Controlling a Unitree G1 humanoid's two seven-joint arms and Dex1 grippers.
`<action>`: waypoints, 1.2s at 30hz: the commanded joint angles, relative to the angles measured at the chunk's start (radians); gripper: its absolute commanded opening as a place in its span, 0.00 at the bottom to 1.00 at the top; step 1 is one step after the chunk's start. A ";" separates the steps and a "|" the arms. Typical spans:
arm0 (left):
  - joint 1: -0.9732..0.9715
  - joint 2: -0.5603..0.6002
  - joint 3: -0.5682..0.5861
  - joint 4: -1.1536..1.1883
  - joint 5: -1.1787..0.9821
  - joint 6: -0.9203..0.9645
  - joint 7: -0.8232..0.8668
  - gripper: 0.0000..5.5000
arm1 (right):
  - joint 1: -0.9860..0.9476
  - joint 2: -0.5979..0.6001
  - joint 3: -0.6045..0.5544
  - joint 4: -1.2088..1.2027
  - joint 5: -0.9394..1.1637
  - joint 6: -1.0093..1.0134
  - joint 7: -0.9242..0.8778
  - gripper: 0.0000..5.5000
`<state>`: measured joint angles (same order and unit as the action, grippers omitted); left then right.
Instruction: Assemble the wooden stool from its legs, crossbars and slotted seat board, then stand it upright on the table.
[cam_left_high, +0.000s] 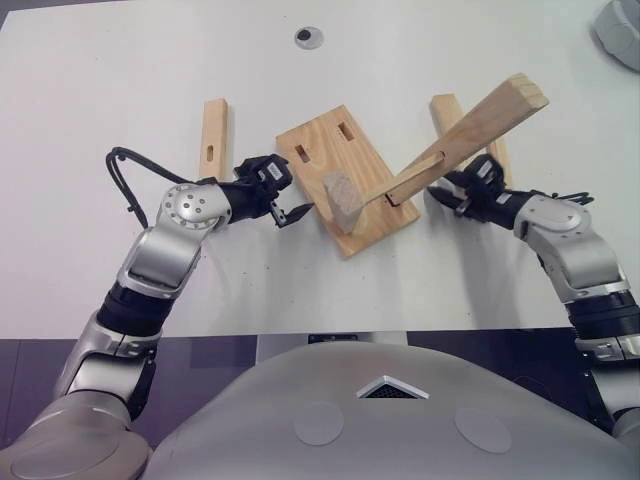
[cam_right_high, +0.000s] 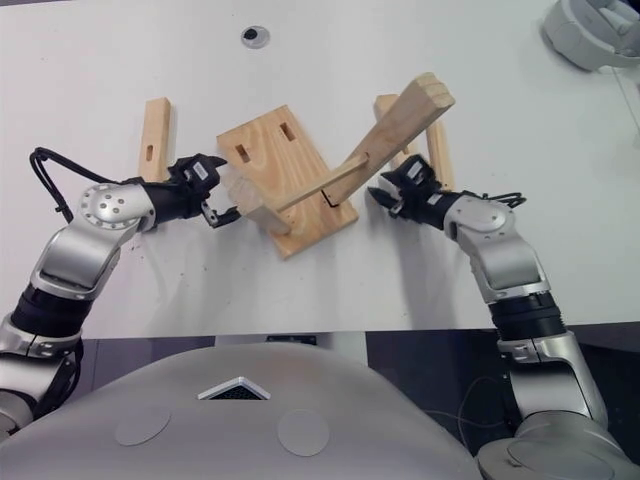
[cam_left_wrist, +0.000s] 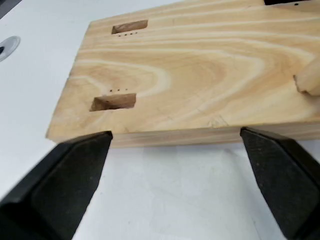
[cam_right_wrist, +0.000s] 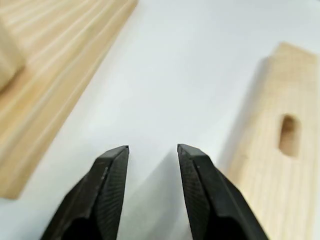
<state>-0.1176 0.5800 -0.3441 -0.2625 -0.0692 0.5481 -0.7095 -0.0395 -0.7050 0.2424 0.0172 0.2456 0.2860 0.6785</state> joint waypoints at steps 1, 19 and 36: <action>-0.071 -0.080 -0.008 0.100 -0.005 -0.058 0.006 0.86 | 0.041 -0.069 0.042 -0.115 -0.023 0.002 0.144 0.33; 0.191 0.018 0.360 0.071 -0.071 -0.201 0.040 0.86 | 0.175 -0.169 -0.148 -0.251 -0.010 0.026 0.220 0.33; 0.171 0.037 0.079 -0.150 -0.091 0.013 -0.088 0.86 | -0.716 0.334 -0.040 1.030 -0.401 -0.507 -0.265 0.33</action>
<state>0.0670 0.6128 -0.2396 -0.4257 -0.1577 0.5413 -0.7871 -0.6714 -0.3919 0.1830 0.9372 -0.1108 -0.1928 0.4577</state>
